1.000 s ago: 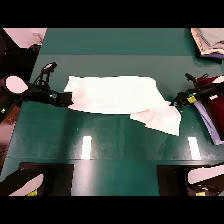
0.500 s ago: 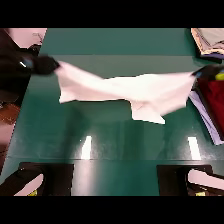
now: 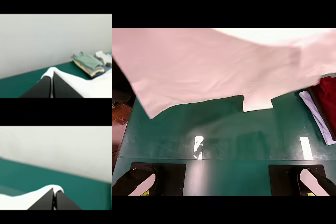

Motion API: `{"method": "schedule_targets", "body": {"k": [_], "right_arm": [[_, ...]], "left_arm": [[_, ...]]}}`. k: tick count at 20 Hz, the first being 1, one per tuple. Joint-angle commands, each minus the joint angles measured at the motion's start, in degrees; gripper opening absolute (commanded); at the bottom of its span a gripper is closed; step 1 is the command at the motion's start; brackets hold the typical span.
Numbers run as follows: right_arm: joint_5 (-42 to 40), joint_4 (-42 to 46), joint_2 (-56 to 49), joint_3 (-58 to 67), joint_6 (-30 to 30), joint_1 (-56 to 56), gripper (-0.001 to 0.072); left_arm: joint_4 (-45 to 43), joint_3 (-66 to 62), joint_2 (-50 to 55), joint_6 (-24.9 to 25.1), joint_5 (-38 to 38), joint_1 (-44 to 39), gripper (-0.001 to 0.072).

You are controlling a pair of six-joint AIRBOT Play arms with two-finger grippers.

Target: Fold the shirts.

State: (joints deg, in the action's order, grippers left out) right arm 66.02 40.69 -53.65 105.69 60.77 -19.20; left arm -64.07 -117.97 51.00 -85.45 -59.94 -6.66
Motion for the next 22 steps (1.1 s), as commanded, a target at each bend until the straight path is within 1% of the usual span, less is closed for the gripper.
{"method": "schedule_targets", "body": {"k": [1,4,6,7,9,11,12,13,15,17,19,22], "right_arm": [[-2.82,0.04,5.95,6.1,2.95,-5.84,0.0019],[-1.31,0.02,8.39,8.5,7.76,-14.67,0.0018],[0.74,-0.07,7.58,10.51,10.14,-18.71,0.0018],[2.03,-0.2,6.32,11.93,10.91,-19.26,0.0017],[7.32,-0.2,1.84,14.93,12.94,-18.01,0.0017],[12.63,0.0,-3.72,14.25,15.23,-13.49,0.0017],[13.94,0.2,-6.05,11.61,15.74,-9.9,0.0017],[15.02,2.4,-8.66,8.13,16.48,-5.57,0.0017],[18.53,11.02,-14.93,2.58,18.88,3.19,0.0017],[21.77,18.43,-22.1,-1.44,21.09,10.14,0.0017],[20.96,21.05,-29.2,-4.2,21.33,14.45,0.0017],[15.1,20.81,-38.42,-4.9,21.31,16.79,0.0017]], "left_arm": [[0.46,-4.94,-3.43,-2.38,2.73,0.02,0.0024],[1.29,-5.01,-6.49,-3.3,2.43,0.02,0.0023],[0.94,-4.92,-7.02,-3.26,0.94,0.02,0.0023],[-1.03,-4.48,-6.54,-3.32,-0.92,0.02,0.0023],[-6.12,0.83,-5.88,-6.08,-3.58,0.02,0.0023],[-9.46,9.46,-3.93,-6.47,-4.96,0.02,0.0023],[-9.75,13.97,-2.03,-6.71,-5.75,0.02,0.0023],[-9.01,17.84,0.09,-7.28,-6.75,0.02,0.0023],[-7.91,24.85,5.73,-7.37,-8.7,0.04,0.0023],[-7.56,29.94,12.52,-7.13,-8.46,0.04,0.0023],[-8.0,32.02,20.0,-6.99,-6.64,0.04,0.0023],[-8.35,32.02,30.29,-4.22,-0.35,0.04,0.0024]]}}
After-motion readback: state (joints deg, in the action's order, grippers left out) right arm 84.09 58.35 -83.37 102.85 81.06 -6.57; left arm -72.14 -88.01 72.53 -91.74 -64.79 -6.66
